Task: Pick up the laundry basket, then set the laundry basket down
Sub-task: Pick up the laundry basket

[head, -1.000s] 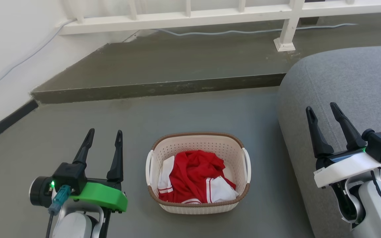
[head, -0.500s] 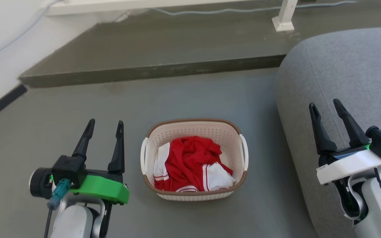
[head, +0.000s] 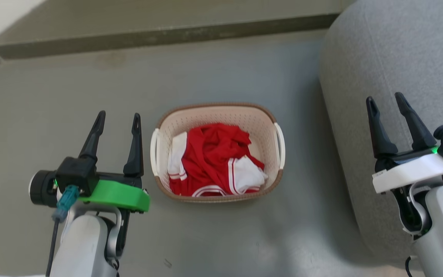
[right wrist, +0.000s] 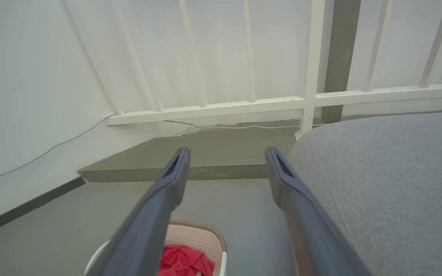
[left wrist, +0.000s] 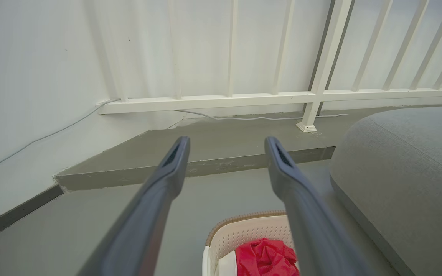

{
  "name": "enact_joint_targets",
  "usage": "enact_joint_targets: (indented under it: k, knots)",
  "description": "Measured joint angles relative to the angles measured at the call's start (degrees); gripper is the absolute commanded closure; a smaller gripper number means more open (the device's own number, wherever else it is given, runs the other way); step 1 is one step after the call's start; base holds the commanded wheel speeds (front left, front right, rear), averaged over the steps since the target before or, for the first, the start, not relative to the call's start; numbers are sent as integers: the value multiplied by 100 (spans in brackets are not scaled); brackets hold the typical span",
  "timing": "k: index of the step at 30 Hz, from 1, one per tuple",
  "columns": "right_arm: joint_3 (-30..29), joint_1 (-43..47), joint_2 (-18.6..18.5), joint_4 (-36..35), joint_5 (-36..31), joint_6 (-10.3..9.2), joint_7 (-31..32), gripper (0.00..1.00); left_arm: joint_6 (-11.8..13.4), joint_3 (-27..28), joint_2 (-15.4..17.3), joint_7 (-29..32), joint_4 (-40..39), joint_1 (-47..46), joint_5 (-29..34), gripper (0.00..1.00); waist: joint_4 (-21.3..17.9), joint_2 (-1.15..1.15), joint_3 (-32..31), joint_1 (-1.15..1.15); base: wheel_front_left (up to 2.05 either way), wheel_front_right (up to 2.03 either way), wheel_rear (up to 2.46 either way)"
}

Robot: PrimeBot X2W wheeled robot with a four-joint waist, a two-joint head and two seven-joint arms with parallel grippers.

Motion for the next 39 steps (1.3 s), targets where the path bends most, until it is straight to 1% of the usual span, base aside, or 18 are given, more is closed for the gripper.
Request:
enact_joint_targets:
  k: [5, 15, 19, 26, 29, 32, 37, 39]
  knots:
    - [-11, -193, 0, 207, 10, 1, 0, 0, 0, -5, -5, 0, 203, -198, -2, 0, -39, 0, 315, 0, 0, 0, 0]
    - [3, -918, 15, 656, 62, 3, -2, 0, 20, -22, -18, 0, 566, -878, 49, 0, -126, 0, 1130, 1, 0, 0, 0]
    - [77, -1212, 51, 925, 140, 52, -9, 0, 19, -57, -22, 0, 758, -1174, 51, 0, -145, 0, 1462, 1, 0, 0, 0]
    - [292, -1809, 84, 1332, 179, 53, -9, 0, 18, -140, -44, 0, 1287, -1681, -98, 0, -142, 0, 2041, 1, 0, 0, 0]
    - [448, -2097, 119, 1478, 199, 58, -9, 0, 18, -92, -57, -1, 1516, -1934, -123, 0, -128, 0, 2290, 1, 0, 0, 0]
    - [612, -2370, 124, 1639, 203, 59, -9, 0, 20, 1, -69, 0, 1731, -2242, -279, 0, -108, 0, 2538, 1, 0, 0, 0]
    - [847, -2802, 133, 1930, 354, 59, 4, 0, 134, 91, -100, 25, 2140, -2679, -400, 0, -63, 0, 2949, 0, 0, 0, 0]
    - [937, -2945, 133, 2058, 414, 59, 30, 0, 143, 135, -107, 25, 2292, -2787, -495, 0, -42, 0, 3108, 0, 0, 0, 0]
